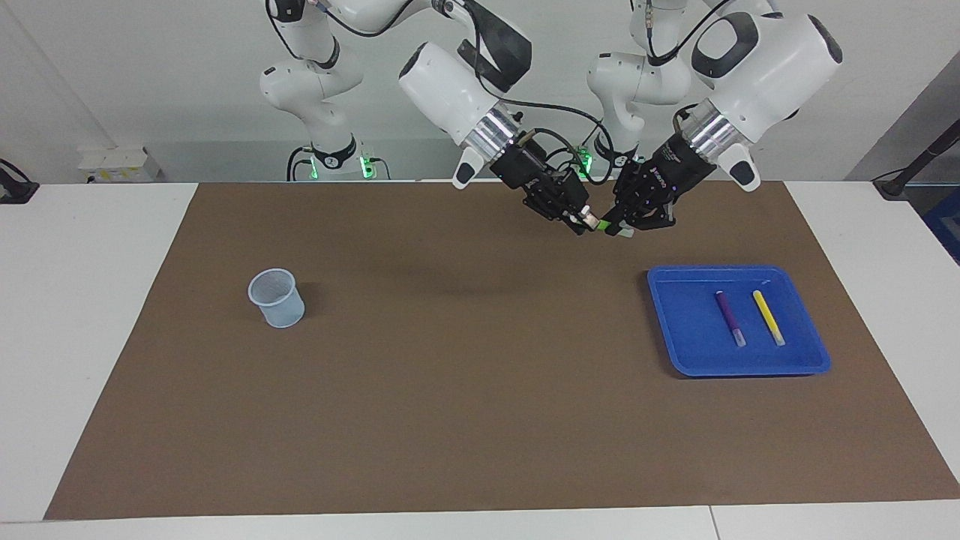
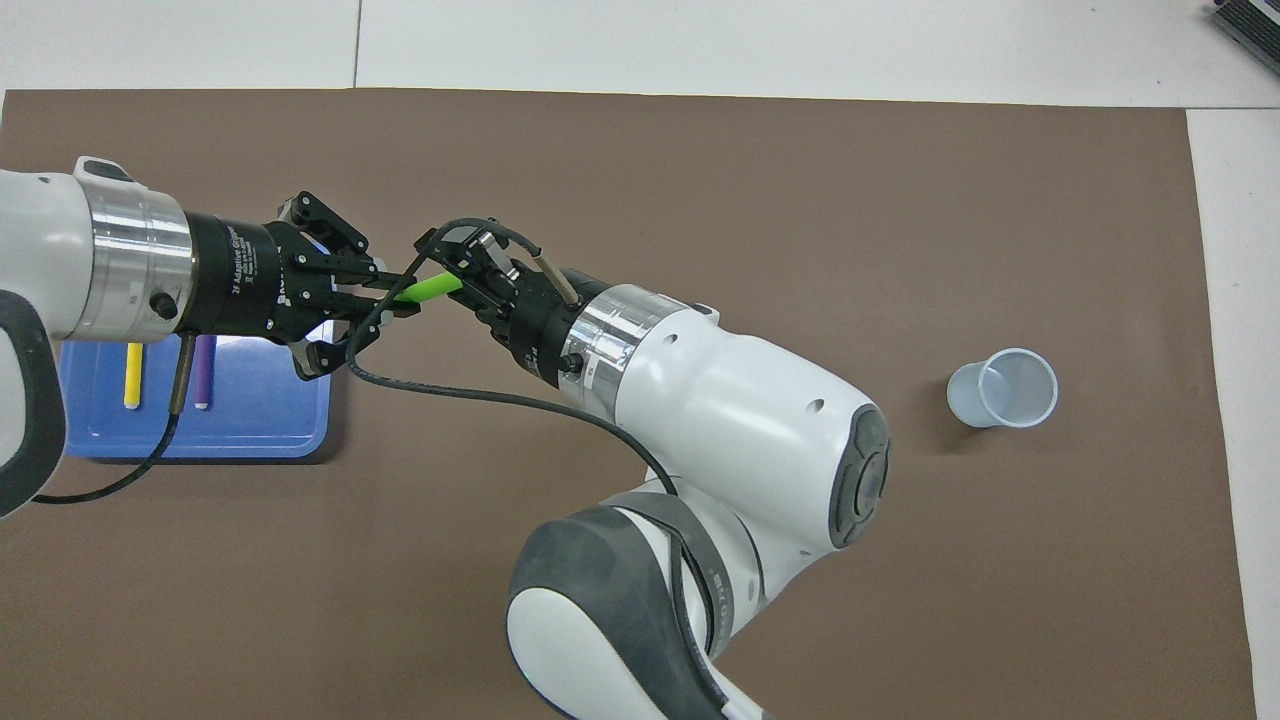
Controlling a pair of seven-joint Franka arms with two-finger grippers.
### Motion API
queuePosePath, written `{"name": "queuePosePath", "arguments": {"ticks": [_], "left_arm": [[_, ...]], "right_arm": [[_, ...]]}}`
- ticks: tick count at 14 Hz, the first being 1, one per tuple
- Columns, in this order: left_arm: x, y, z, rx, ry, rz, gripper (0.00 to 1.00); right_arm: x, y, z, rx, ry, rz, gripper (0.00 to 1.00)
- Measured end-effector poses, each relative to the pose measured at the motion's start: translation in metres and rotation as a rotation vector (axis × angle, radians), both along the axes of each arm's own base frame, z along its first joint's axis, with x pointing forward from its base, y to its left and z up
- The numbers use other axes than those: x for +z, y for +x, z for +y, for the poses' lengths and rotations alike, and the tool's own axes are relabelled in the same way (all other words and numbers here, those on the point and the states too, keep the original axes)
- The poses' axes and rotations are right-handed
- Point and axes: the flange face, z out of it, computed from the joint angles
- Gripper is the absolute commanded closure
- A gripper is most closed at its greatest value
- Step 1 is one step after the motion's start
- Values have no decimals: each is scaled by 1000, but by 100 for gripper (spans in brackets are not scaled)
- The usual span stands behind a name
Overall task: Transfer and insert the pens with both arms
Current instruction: 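Grasp the green pen's free end with the right gripper, then open the left gripper while the right gripper pulls the pen away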
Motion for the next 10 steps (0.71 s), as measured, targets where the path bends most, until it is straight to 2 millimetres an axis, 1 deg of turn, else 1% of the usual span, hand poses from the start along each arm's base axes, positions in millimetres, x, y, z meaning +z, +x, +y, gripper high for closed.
{"name": "queuePosePath", "arguments": {"ticks": [2,4,5,7,10], "left_arm": [[1,0,2,4,0,-1,100],[1,0,3,6,-1,-1,100],[1,0,3,5,-1,-1,100],[3,1,4,7,-1,-6,100],[3,1,4,8,-1,-6,100]], "right_arm": [[-3,-2,2,4,-3,3,73],[-5,-5,5,15,-12,0,95],[-6,-5,5,20,-16,-6,100],[-10,-5,4,25,-28,-10,100],[-10,-5,4,26,-29,-11,100]]}}
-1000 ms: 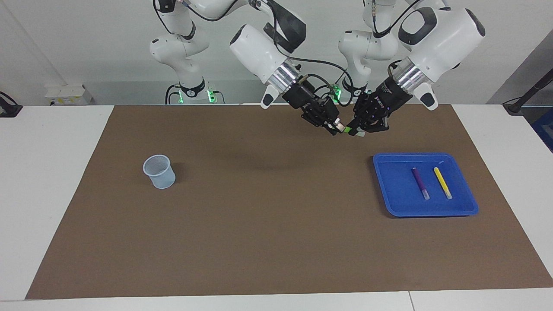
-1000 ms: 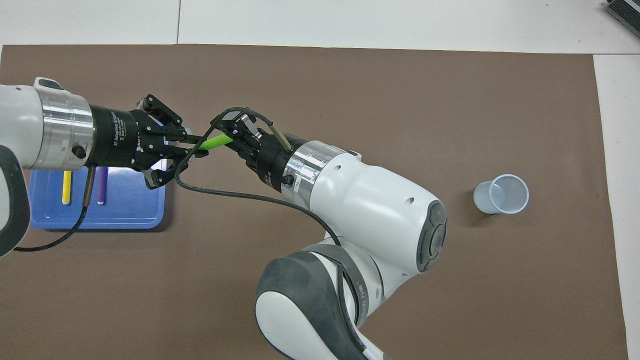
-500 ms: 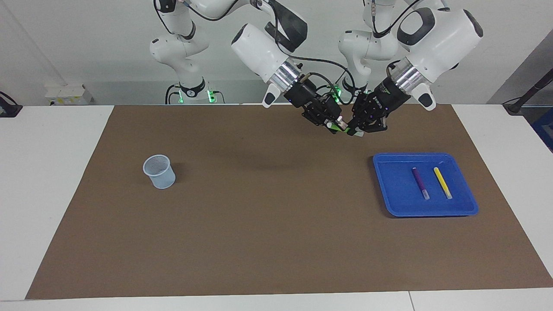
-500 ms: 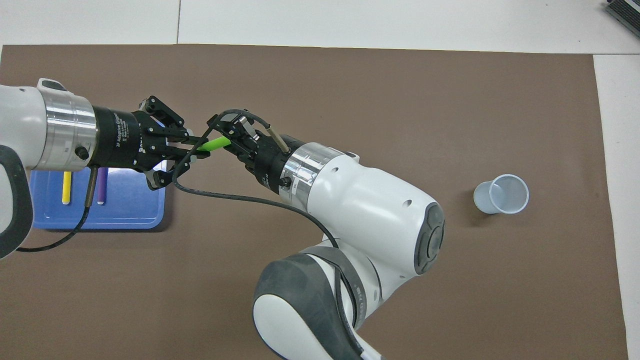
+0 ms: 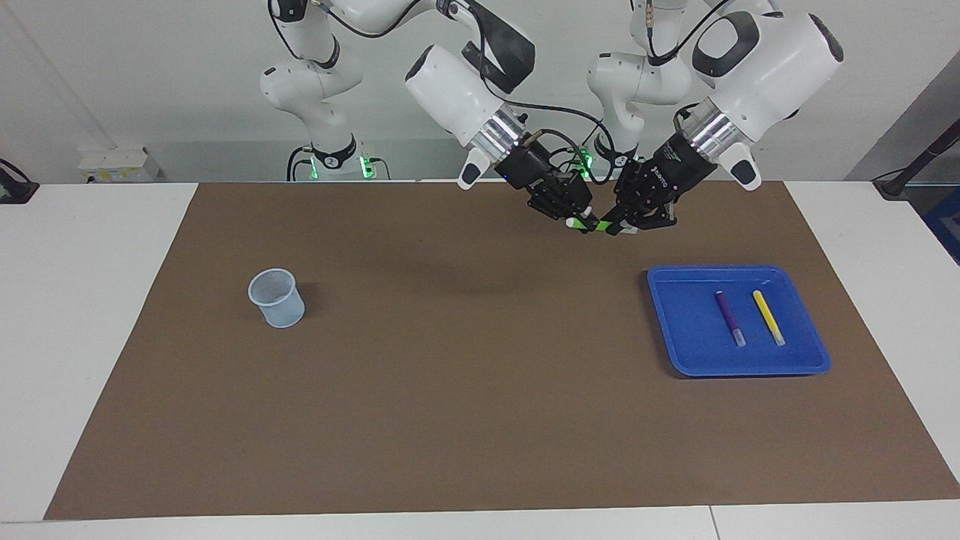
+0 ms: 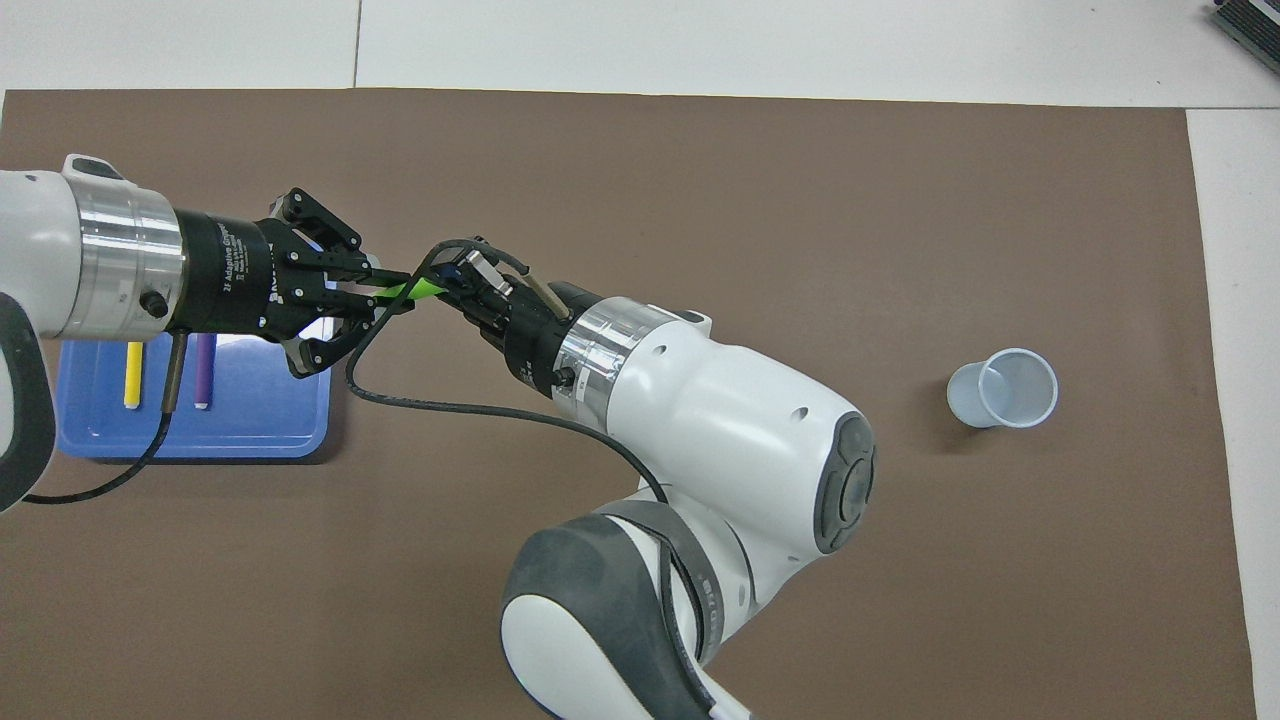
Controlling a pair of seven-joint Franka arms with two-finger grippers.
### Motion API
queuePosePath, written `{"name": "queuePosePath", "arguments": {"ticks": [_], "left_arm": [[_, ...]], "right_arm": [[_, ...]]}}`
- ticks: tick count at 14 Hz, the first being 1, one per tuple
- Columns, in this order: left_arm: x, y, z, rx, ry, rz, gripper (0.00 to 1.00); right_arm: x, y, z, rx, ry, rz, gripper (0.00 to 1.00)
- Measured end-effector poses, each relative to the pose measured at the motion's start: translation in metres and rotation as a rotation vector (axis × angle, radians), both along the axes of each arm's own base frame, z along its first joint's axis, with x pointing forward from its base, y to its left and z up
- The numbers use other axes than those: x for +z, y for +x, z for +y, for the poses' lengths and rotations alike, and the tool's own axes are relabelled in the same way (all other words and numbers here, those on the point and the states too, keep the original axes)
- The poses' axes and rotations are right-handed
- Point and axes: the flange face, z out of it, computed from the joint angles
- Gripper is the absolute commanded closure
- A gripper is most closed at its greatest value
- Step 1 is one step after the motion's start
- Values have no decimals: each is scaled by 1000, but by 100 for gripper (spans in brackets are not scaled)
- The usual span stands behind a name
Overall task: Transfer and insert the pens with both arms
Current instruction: 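Open the left gripper while the right gripper pulls the pen away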
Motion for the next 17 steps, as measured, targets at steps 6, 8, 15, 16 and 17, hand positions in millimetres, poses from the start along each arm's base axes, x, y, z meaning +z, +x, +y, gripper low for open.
{"name": "queuePosePath", "arguments": {"ticks": [6,8,15,16,17], "left_arm": [[0,0,-1,2,0,-2,100],[0,0,-1,3,-1,-3,76],[-1,-4,-15,-27,20,-6,22],[0,-5,-15,-28,21,-7,21],[1,-5,-15,-28,21,-8,21]], "right_arm": [[0,1,-1,5,-6,-9,100],[0,1,-2,8,-9,-15,100],[1,12,-15,-5,-21,-34,100],[0,12,-15,-1,-25,-36,100],[0,12,-15,8,-30,-37,100]]}}
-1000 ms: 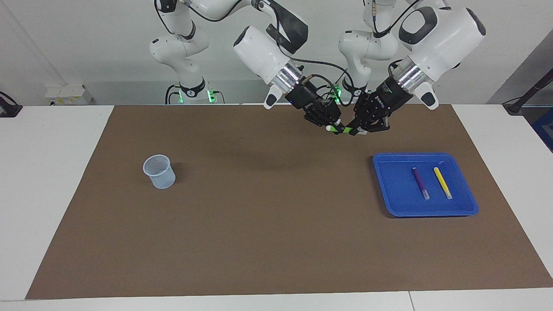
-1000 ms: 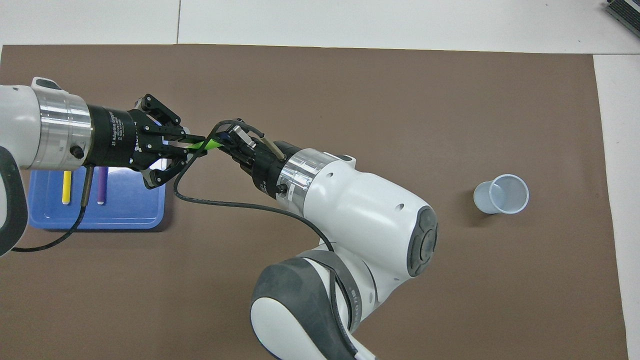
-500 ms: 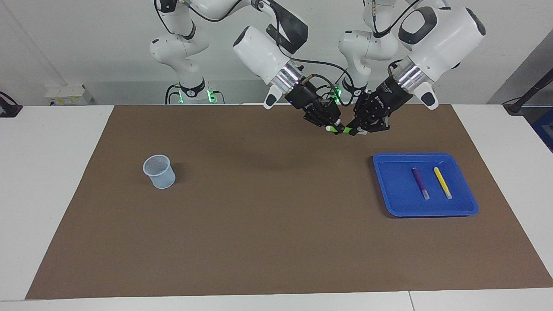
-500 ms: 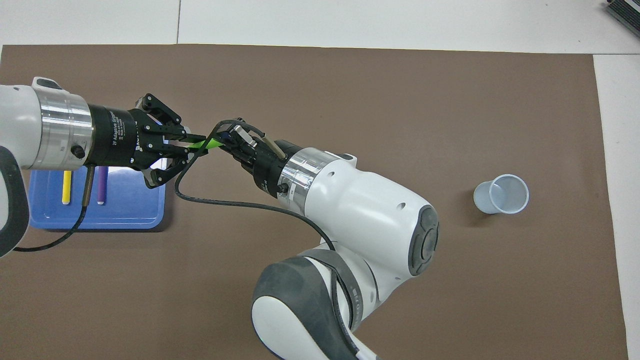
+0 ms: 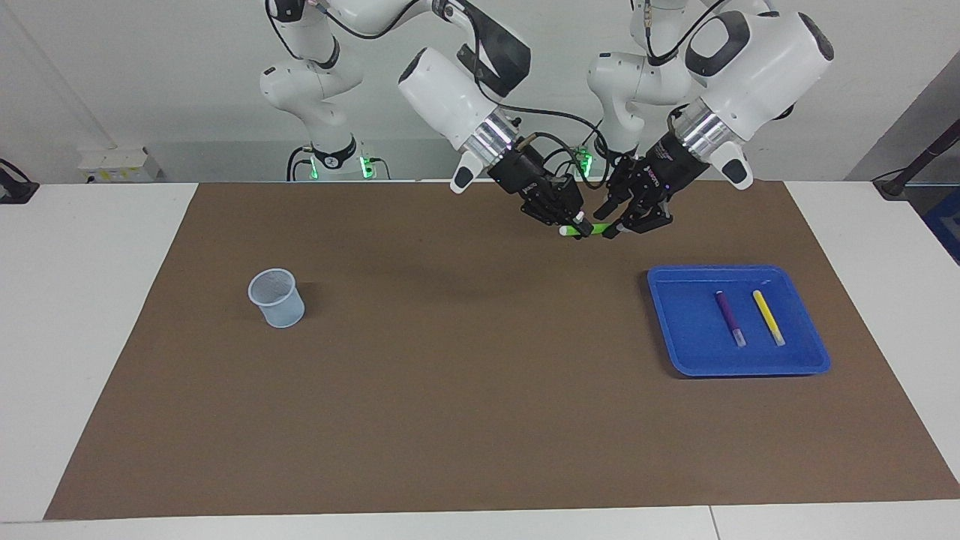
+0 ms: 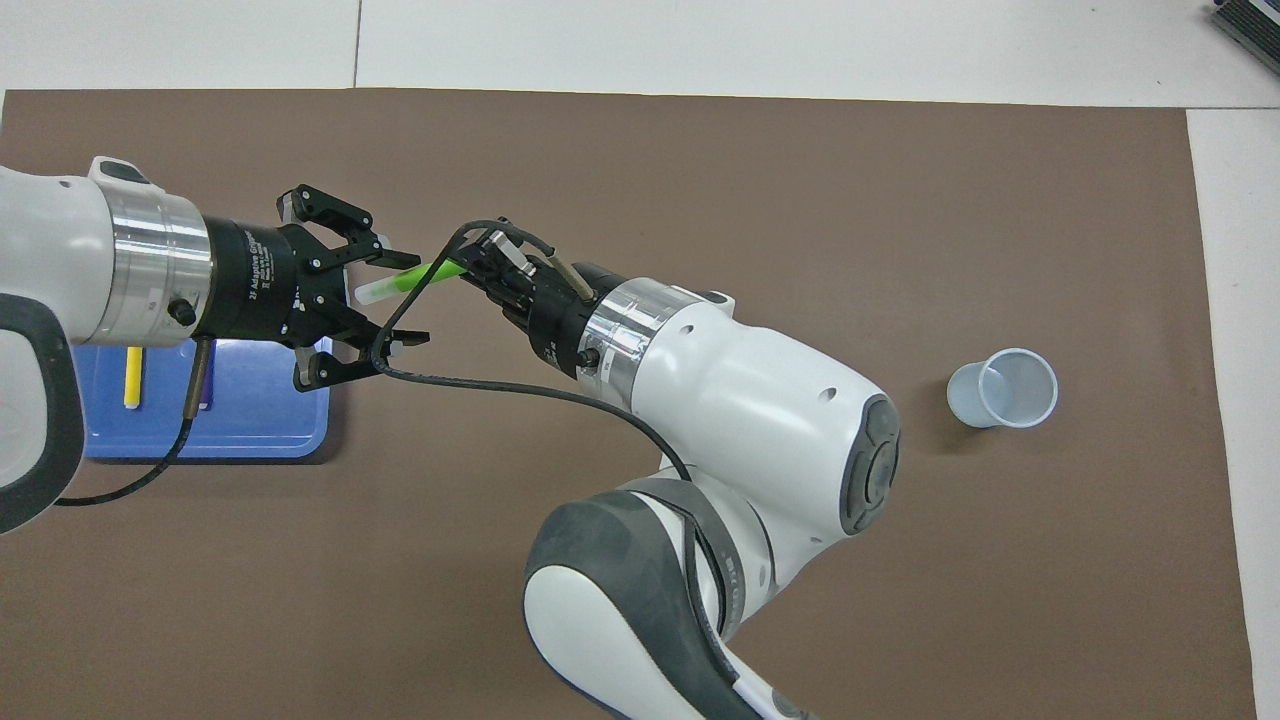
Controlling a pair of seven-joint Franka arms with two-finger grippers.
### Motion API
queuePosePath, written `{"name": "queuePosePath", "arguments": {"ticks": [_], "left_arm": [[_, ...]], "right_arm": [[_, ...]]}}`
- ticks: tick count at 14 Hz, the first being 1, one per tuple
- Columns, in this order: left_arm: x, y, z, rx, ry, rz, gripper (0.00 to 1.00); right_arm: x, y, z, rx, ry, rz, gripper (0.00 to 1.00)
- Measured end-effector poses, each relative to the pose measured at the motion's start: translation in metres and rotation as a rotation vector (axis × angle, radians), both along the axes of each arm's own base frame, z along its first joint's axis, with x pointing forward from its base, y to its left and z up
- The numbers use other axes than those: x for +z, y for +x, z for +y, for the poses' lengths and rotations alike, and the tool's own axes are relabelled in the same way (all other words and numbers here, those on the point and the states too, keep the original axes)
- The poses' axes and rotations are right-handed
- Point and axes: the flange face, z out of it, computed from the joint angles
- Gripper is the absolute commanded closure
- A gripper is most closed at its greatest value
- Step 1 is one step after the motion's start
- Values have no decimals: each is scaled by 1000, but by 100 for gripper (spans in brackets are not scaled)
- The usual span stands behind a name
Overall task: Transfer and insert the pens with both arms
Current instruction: 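Open the left gripper while the right gripper pulls the pen away, then lower the green pen into the clear cup with the right gripper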
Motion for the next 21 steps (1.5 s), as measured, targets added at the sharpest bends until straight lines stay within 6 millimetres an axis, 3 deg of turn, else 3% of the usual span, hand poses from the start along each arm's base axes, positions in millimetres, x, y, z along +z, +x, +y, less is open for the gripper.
{"name": "queuePosePath", "arguments": {"ticks": [4,9,13,17,21], "left_arm": [[1,-2,1,-19,7,-11,19],[-15,-14,16,-307,85,-123,19],[-23,-14,74,-594,187,-248,20],[-36,-13,142,-841,279,-365,20],[-57,-14,182,-1087,359,-445,20]], "right_arm": [[-8,10,-13,95,-75,-15,100],[-28,45,-86,329,-299,-34,100],[-44,61,-160,600,-638,-60,100],[-44,61,-234,864,-941,-57,100],[-46,48,-275,1087,-1159,-24,100]]}}
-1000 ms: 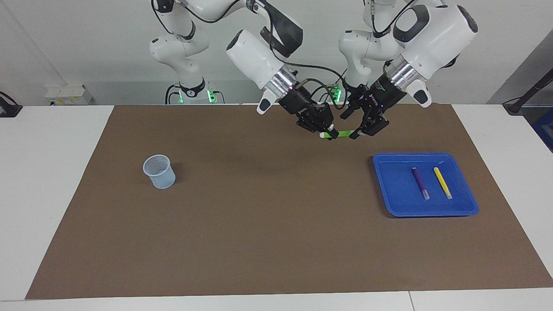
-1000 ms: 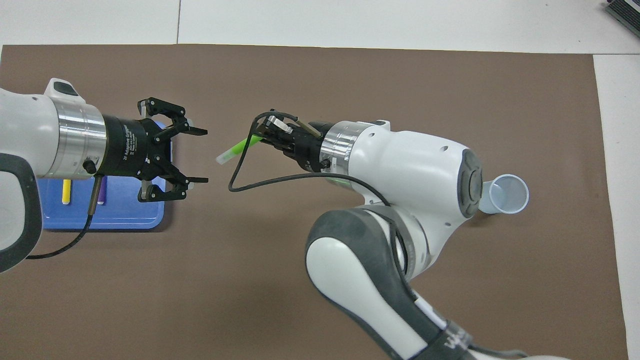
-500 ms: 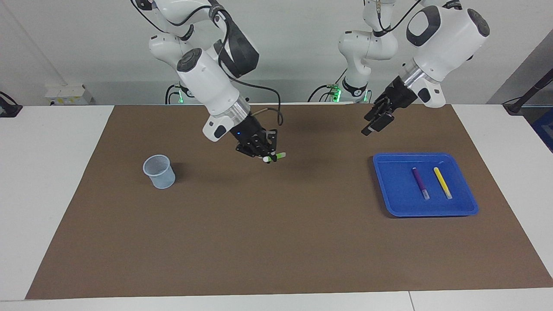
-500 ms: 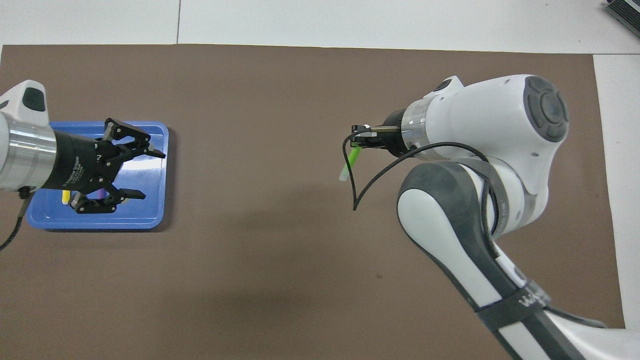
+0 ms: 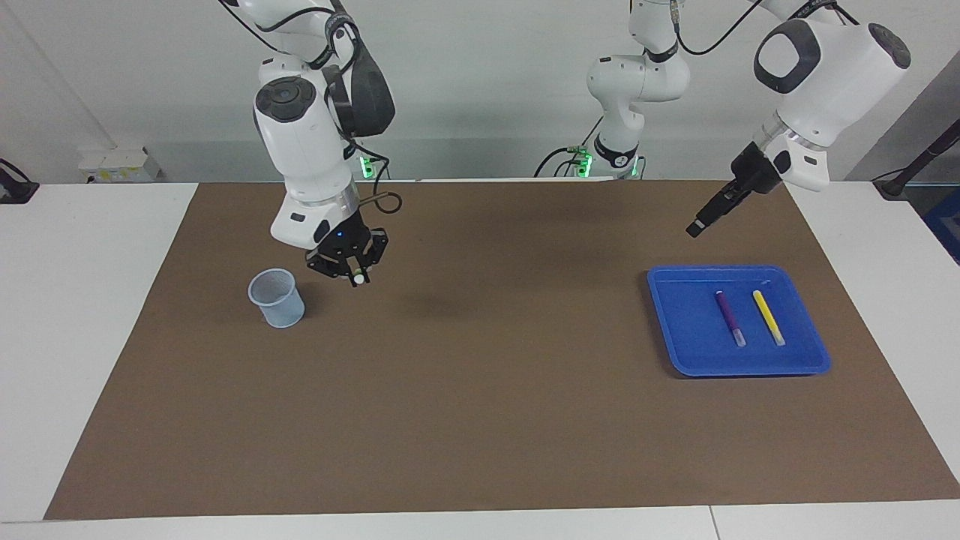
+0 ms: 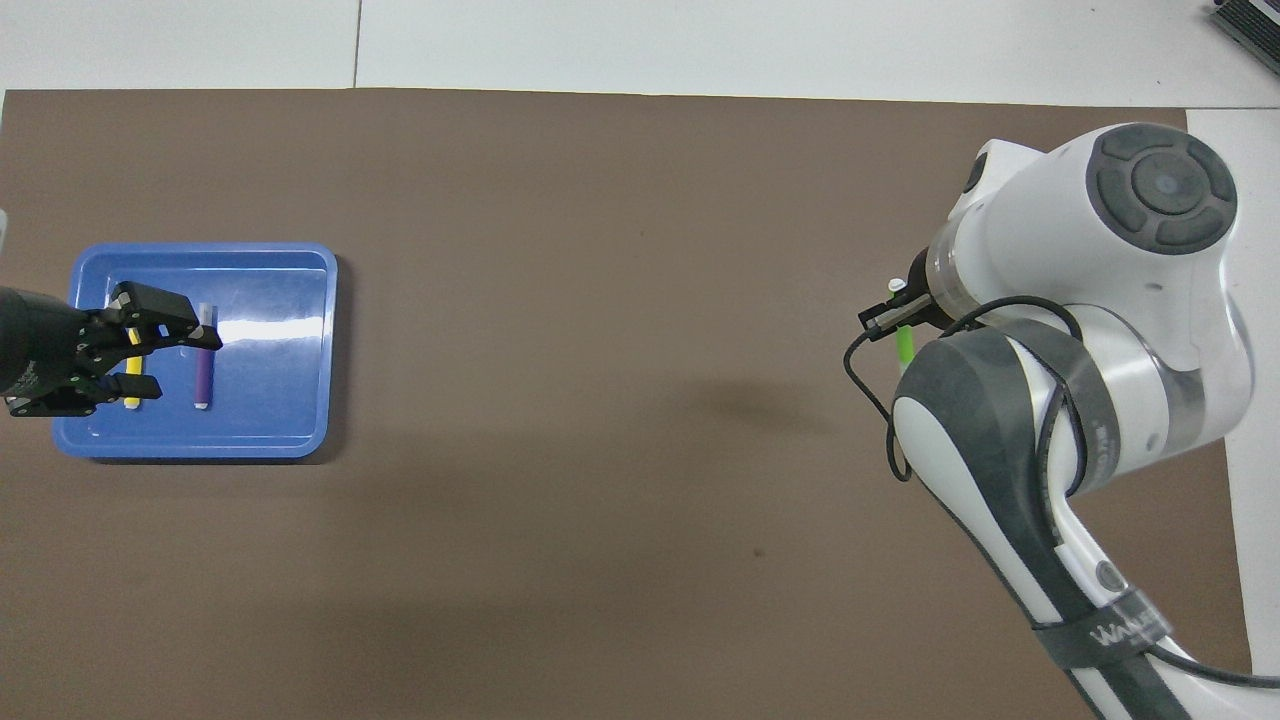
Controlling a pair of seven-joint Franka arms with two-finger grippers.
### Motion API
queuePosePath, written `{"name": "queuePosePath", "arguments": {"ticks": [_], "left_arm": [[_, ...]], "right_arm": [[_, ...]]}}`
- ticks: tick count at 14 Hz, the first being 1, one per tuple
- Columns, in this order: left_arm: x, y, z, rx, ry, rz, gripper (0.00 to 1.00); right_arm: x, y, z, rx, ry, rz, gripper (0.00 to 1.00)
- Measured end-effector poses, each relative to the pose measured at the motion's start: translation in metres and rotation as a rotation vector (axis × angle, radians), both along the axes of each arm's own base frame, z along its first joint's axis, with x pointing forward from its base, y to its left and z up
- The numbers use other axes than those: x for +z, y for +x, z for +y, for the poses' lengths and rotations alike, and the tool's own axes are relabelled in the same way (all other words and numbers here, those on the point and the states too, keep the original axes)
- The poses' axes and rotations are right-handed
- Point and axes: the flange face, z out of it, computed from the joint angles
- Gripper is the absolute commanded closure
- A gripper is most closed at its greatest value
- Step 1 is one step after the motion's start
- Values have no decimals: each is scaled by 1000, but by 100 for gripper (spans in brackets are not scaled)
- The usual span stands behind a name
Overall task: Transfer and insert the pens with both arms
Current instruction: 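Lower the green pen into the clear cup with the right gripper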
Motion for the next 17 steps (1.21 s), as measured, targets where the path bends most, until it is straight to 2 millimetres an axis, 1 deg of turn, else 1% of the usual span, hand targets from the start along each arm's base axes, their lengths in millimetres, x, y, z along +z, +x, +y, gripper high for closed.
{"name": "queuePosePath", "arguments": {"ticks": [2,4,5,6,8,9,10,11,12,15,17], "left_arm": [[-19,1,7,-75,58,-41,21],[-40,4,11,-139,109,-71,21],[-50,6,17,-172,126,-83,21],[-60,10,25,-198,137,-95,21],[-78,18,41,-218,154,-113,22],[-87,23,45,-225,162,-120,22],[-95,28,47,-233,170,-129,22],[-103,32,48,-242,177,-138,22],[-111,36,49,-251,184,-147,22],[-133,46,53,-290,206,-170,22],[-149,52,63,-316,223,-184,22]], "right_arm": [[-11,-7,-26,51,-62,17,100],[-20,-12,-47,86,-89,15,100],[-25,-15,-59,106,-98,7,100],[-30,-16,-73,126,-102,-5,100],[-41,-17,-109,146,-102,-32,100],[-45,-17,-126,142,-103,-40,100],[-48,-18,-138,132,-103,-42,100],[-50,-18,-142,123,-103,-42,100],[-51,-19,-141,109,-101,-44,100],[-62,-22,-127,45,-88,-84,100],[-72,-26,-120,15,-82,-84,100]]}}
